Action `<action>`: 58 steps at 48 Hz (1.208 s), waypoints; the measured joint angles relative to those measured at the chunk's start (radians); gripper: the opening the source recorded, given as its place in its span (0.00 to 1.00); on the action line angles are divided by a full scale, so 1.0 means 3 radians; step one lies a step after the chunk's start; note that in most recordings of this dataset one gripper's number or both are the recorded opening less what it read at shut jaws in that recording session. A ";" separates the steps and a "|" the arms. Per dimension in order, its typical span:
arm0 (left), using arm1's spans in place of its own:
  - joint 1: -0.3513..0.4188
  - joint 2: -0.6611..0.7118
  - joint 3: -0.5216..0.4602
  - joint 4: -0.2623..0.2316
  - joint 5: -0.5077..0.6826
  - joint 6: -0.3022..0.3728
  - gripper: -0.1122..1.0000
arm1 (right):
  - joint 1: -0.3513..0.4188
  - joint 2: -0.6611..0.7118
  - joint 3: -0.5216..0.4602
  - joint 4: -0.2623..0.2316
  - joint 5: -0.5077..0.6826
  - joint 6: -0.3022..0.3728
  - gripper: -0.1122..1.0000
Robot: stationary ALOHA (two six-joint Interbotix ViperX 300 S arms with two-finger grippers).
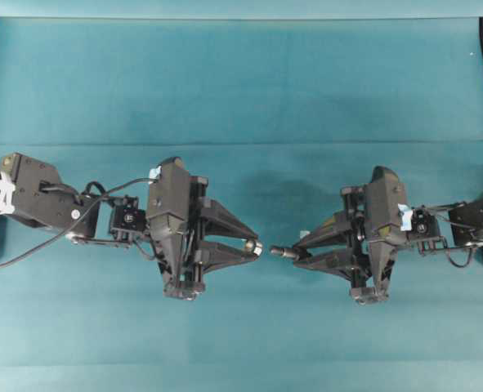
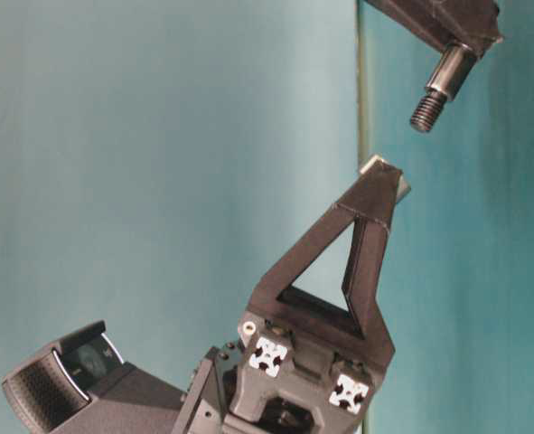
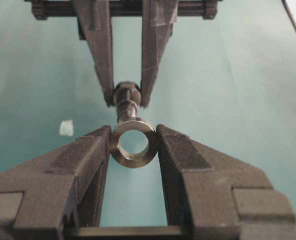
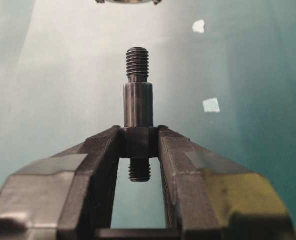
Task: Insert the washer onto the shaft with both hands.
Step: 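Align washer over shaft tip and push left gripper onto the shaft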
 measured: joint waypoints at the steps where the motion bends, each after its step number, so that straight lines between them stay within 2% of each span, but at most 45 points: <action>1: 0.0000 0.0005 0.0000 0.0000 -0.0010 0.0000 0.42 | 0.0000 0.0000 0.0000 -0.0005 -0.0005 0.0000 0.10; 24: 0.0000 0.0097 -0.0112 0.0000 -0.0010 0.0000 0.42 | 0.0000 0.0077 -0.0112 0.0000 -0.0056 0.0000 0.10; 58: 0.0000 0.0102 -0.0087 0.0000 0.0010 0.0000 0.42 | 0.0005 0.0087 -0.0128 0.0000 -0.0164 0.0005 0.10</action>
